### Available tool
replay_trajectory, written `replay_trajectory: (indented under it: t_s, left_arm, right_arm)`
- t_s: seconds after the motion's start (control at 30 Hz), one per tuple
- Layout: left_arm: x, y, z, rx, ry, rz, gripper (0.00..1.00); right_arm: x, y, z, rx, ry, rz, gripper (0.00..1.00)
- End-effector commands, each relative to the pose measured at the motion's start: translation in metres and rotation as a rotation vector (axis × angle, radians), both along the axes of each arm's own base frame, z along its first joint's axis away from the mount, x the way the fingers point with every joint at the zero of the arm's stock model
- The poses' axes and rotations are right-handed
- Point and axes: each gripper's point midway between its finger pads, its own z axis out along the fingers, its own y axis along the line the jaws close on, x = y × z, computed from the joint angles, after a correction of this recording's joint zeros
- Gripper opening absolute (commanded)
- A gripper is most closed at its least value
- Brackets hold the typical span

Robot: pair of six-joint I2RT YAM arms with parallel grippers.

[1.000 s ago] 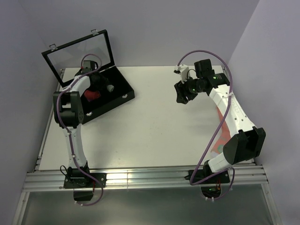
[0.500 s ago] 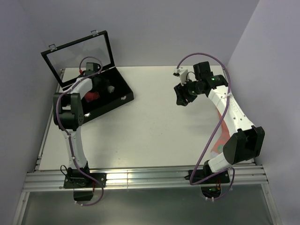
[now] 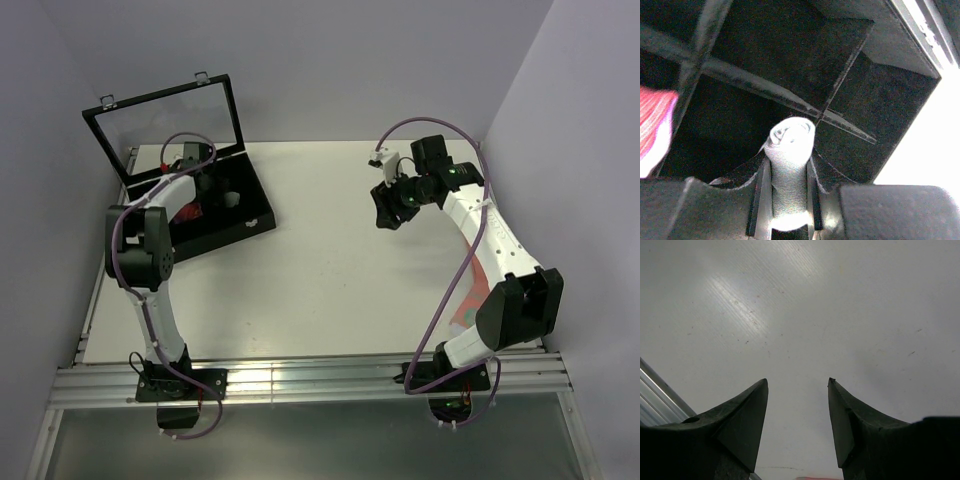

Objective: Roll the socks
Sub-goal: Place the sock in the storage box.

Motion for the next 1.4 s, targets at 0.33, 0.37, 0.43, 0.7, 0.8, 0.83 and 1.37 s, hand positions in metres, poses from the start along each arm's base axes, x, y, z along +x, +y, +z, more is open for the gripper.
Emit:
replay_trajectory:
  t_s: [0.33, 0.37, 0.43, 0.7, 0.8, 0.83, 1.37]
  left_arm:
    - [0.0, 0.015, 0.058, -0.021, -0.163, 0.127, 0.0]
    - [-0.002, 0.014, 0.05, -0.021, -0.137, 0.134, 0.0]
    - [-0.003, 0.012, 0.047, -0.039, -0.139, 0.149, 0.0]
    - [-0.027, 0.018, 0.021, -0.1, -0.08, 0.297, 0.0]
    - [-0.034, 0.021, 0.017, -0.111, -0.075, 0.348, 0.0]
    - [-0.036, 0.024, 0.015, -0.109, -0.064, 0.373, 0.0]
    - [-0.035, 0.037, -0.002, -0.1, 0.009, 0.548, 0.0]
  right_arm:
    - [0.004, 0.003, 0.005, 0.014, -0.046, 0.03, 0.57]
    - [0.004, 0.002, 0.005, 0.014, -0.047, 0.03, 0.57]
    - [0.003, 0.002, 0.004, 0.013, -0.046, 0.031, 0.57]
    - [-0.002, 0.002, -0.002, 0.004, -0.031, 0.053, 0.57]
    - [-0.004, 0.002, -0.004, 0.008, -0.022, 0.055, 0.57]
    - [-0.004, 0.002, -0.004, 0.007, -0.02, 0.058, 0.57]
    - [-0.017, -0.001, -0.019, -0.007, 0.016, 0.08, 0.56]
